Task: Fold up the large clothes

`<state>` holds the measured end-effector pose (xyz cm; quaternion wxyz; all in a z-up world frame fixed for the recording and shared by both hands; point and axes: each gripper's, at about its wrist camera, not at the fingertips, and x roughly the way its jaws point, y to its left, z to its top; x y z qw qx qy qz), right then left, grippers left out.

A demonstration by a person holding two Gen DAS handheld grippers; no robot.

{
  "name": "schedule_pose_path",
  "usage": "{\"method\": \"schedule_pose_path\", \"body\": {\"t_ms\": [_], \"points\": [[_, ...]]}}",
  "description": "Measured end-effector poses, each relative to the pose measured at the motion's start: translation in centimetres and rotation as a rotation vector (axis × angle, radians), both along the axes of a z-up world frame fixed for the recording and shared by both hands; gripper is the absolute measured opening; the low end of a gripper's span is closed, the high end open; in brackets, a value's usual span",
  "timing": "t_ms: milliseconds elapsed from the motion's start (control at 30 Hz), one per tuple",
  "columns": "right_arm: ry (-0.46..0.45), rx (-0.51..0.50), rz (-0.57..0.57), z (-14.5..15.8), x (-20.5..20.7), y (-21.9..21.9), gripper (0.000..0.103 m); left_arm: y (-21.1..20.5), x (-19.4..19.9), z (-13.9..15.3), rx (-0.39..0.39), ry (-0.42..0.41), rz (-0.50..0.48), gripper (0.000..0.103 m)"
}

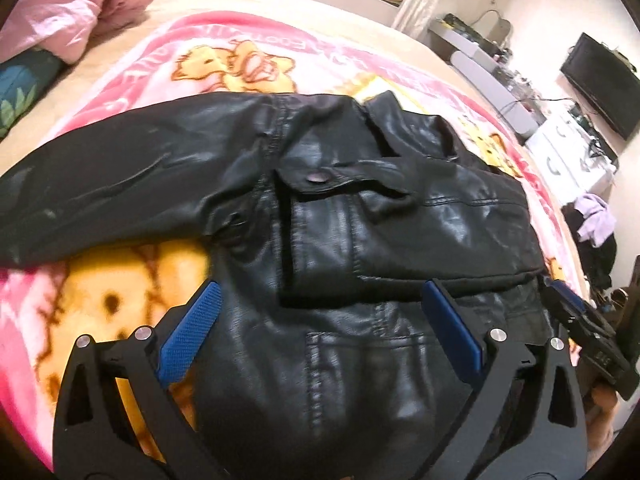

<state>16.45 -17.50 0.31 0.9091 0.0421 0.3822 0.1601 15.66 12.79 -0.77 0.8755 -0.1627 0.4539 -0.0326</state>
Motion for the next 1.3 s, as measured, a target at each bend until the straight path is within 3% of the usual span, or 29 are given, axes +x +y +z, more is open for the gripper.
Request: {"method": "schedule_pose_path", "body": {"t_ms": [367,900,1300], "points": [[-0.046,-0.006,0.067,1.8,-0.3,5.0,0.099,4.1,-2.2,1.1,0.042,-0.025,0.127,0.094],[-0.112,-0.003,0.22,5.0,-1.2,13.7,0.099,10.7,-4.1,3.4,0.014,-0.092,0.293,0.094],[-0.144,-0.027,0.345,6.7,-1.0,20.9,0.099,17.7,-6.3,3.6,-0.011,-0.11,0.503,0.094]]}}
